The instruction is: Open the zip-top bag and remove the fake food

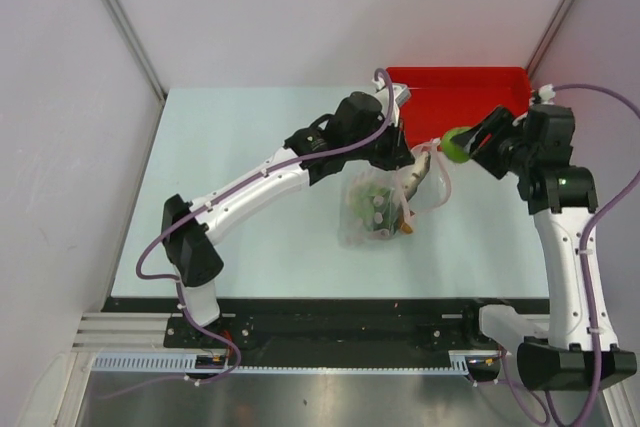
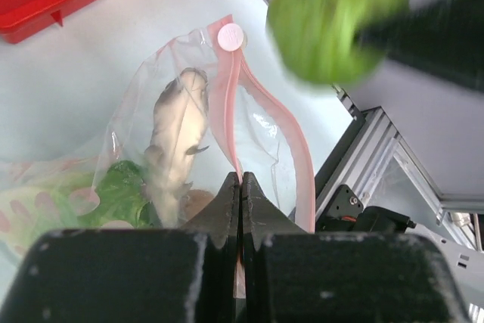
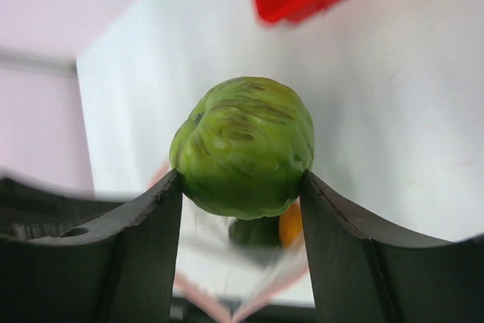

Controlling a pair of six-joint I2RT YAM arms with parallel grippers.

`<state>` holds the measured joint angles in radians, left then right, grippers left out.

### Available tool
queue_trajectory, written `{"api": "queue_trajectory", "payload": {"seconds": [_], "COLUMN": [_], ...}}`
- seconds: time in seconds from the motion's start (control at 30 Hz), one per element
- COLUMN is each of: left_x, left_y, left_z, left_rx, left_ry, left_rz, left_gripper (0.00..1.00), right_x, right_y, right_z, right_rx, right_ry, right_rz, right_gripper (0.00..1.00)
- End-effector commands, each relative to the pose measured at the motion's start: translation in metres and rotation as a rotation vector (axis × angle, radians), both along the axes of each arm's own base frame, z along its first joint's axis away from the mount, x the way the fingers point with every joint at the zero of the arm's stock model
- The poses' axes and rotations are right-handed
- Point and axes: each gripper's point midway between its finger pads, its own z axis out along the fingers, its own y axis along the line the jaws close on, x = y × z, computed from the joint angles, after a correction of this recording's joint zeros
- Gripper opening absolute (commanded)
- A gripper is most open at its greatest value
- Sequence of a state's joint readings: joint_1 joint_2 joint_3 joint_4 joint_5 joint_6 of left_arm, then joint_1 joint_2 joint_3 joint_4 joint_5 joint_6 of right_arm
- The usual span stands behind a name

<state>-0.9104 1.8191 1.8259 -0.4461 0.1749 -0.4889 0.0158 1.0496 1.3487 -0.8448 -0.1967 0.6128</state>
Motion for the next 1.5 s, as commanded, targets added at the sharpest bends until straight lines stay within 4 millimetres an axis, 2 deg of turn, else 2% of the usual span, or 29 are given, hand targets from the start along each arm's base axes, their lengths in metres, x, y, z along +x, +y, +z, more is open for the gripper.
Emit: {"api": "queue_trajectory", "payload": {"seconds": [0.0,0.03,0.1,0.13,0.2,0.23,0.27,0.33,0.37,0.43,0.47,0.53,0.57,0.6,0.7,0.8,0.9,0.93,0.97,1.03,1.07,1.13,1.23,1.27,1.3,1.33,1.37,1.4,1.47], "left_x": [-0.010,-0.012,-0.015,-0.013,-0.008,-0.005,-0.003,0.001,0.001,0.000,0.000,-0.004,-0.004,-0.004,-0.008,-0.011,-0.014,-0.015,-0.017,-0.020,-0.022,-0.025,-0.028,-0.029,-0.029,-0.029,-0.029,-0.029,-0.030], "left_y": [0.000,0.001,0.002,0.003,0.008,0.010,0.010,0.010,0.010,0.006,0.003,-0.003,-0.006,-0.010,-0.015,-0.017,-0.015,-0.015,-0.015,-0.016,-0.015,-0.016,-0.016,-0.014,-0.013,-0.013,-0.013,-0.013,-0.014], "left_z": [0.002,-0.001,0.003,0.004,0.010,0.010,0.010,0.016,0.019,0.025,0.031,0.035,0.035,0.030,0.029,0.025,0.022,0.021,0.019,0.016,0.014,0.011,0.011,0.011,0.010,0.009,0.008,0.007,0.007], "left_rx": [-0.036,-0.035,-0.044,-0.045,-0.059,-0.061,-0.064,-0.081,-0.088,-0.111,-0.139,-0.175,-0.183,-0.181,-0.188,-0.177,-0.154,-0.152,-0.147,-0.139,-0.133,-0.129,-0.122,-0.116,-0.111,-0.109,-0.109,-0.108,-0.114], "left_ry": [0.015,0.025,0.017,0.014,0.004,0.001,0.000,-0.013,-0.016,-0.014,-0.022,-0.002,0.006,0.029,0.059,0.080,0.088,0.091,0.098,0.105,0.110,0.123,0.123,0.119,0.119,0.118,0.117,0.124,0.122], "left_rz": [-0.054,-0.059,-0.074,-0.074,-0.063,-0.058,-0.057,-0.060,-0.062,-0.073,-0.082,-0.110,-0.116,-0.121,-0.129,-0.133,-0.133,-0.132,-0.134,-0.141,-0.140,-0.146,-0.161,-0.162,-0.160,-0.161,-0.161,-0.160,-0.165], "left_gripper": [0.00,0.00,0.00,0.00,0.00,0.00,0.00,0.00,0.00,0.00,0.00,0.00,0.00,0.00,0.00,0.00,0.00,0.00,0.00,0.00,0.00,0.00,0.00,0.00,0.00,0.00,0.00,0.00,0.00], "right_x": [0.052,0.071,0.092,0.110,0.132,0.155,0.168,0.189,0.207,0.229,0.243,0.259,0.270,0.278,0.289,0.289,0.290,0.289,0.294,0.287,0.290,0.277,0.259,0.252,0.243,0.237,0.227,0.214,0.199], "right_y": [-0.047,-0.054,-0.067,-0.073,-0.088,-0.096,-0.104,-0.130,-0.142,-0.170,-0.180,-0.197,-0.204,-0.206,-0.219,-0.227,-0.230,-0.230,-0.233,-0.229,-0.231,-0.227,-0.212,-0.205,-0.191,-0.182,-0.173,-0.162,-0.136], "right_z": [0.036,0.026,0.028,0.009,0.012,-0.009,0.001,-0.007,-0.027,-0.026,-0.053,-0.062,-0.091,-0.093,-0.139,-0.167,-0.186,-0.192,-0.183,-0.199,-0.186,-0.186,-0.174,-0.148,-0.157,-0.152,-0.135,-0.143,-0.143], "right_rx": [-0.035,-0.040,-0.032,-0.038,-0.023,-0.022,-0.018,0.003,0.005,-0.021,-0.022,-0.031,-0.040,-0.042,-0.025,-0.005,0.019,0.019,0.006,0.010,0.004,0.005,0.009,0.001,-0.003,-0.015,-0.021,-0.016,-0.023], "right_ry": [-0.127,-0.106,-0.094,-0.028,-0.021,0.019,-0.010,0.002,0.036,0.004,0.049,0.024,0.062,0.051,0.129,0.186,0.233,0.255,0.240,0.316,0.296,0.358,0.405,0.369,0.409,0.409,0.391,0.426,0.440], "right_rz": [-0.202,-0.228,-0.264,-0.281,-0.320,-0.328,-0.341,-0.393,-0.409,-0.468,-0.479,-0.495,-0.495,-0.477,-0.466,-0.485,-0.488,-0.487,-0.485,-0.472,-0.465,-0.482,-0.487,-0.488,-0.468,-0.453,-0.446,-0.424,-0.373], "right_gripper": [0.00,0.00,0.00,0.00,0.00,0.00,0.00,0.00,0.00,0.00,0.00,0.00,0.00,0.01,0.04,0.11,0.37,0.52,0.58,0.72,0.74,0.84,0.89,0.90,0.90,0.90,0.90,0.90,0.90]}}
